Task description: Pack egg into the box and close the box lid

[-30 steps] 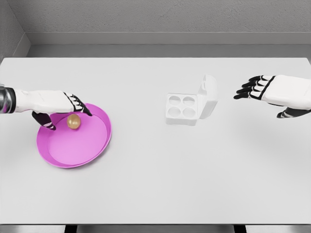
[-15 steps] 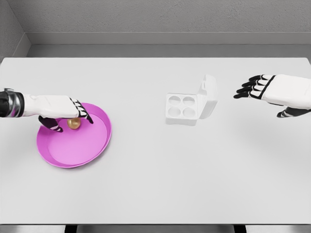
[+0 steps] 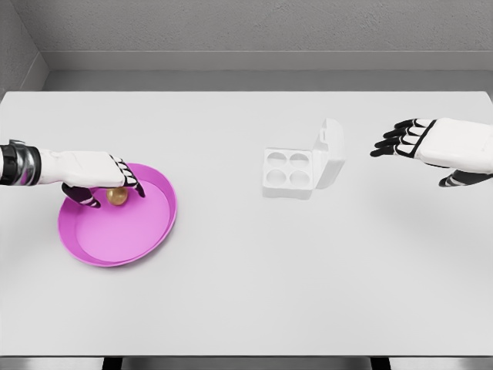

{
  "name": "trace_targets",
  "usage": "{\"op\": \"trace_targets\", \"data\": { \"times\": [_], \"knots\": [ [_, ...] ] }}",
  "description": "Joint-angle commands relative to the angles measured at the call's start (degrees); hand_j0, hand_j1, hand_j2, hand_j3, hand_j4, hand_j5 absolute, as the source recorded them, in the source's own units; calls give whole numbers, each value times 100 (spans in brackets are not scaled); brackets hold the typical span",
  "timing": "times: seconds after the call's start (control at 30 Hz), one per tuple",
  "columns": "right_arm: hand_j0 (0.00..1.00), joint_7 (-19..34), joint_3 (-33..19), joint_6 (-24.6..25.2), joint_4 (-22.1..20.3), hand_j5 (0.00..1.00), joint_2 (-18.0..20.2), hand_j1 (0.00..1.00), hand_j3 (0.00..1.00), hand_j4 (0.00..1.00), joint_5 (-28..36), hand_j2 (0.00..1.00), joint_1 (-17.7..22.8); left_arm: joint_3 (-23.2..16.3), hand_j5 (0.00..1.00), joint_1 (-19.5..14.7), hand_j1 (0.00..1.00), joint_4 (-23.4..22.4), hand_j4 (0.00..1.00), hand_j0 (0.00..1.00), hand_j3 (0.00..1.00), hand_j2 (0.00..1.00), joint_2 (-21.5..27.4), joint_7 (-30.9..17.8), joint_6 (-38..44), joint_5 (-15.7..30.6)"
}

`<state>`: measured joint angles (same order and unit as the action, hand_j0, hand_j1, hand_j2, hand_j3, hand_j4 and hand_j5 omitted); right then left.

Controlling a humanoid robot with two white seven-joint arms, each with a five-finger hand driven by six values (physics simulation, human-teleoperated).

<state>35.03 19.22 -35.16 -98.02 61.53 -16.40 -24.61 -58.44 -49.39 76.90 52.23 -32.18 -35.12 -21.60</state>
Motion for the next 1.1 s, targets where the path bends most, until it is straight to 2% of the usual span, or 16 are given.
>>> {"op": "trace_targets", "data": {
  "times": [0.0,1.07],
  "knots": [
    [100,-3,2,16,-24,100,8,100,100,100,32,100,0,8,74,0,74,-8,74,74,74,74,-2,1,12,16],
    [100,-3,2,16,3,100,140,100,100,100,40,100,26,70,74,-9,74,-193,74,74,74,74,-134,-131,12,-178]
  ]
}}
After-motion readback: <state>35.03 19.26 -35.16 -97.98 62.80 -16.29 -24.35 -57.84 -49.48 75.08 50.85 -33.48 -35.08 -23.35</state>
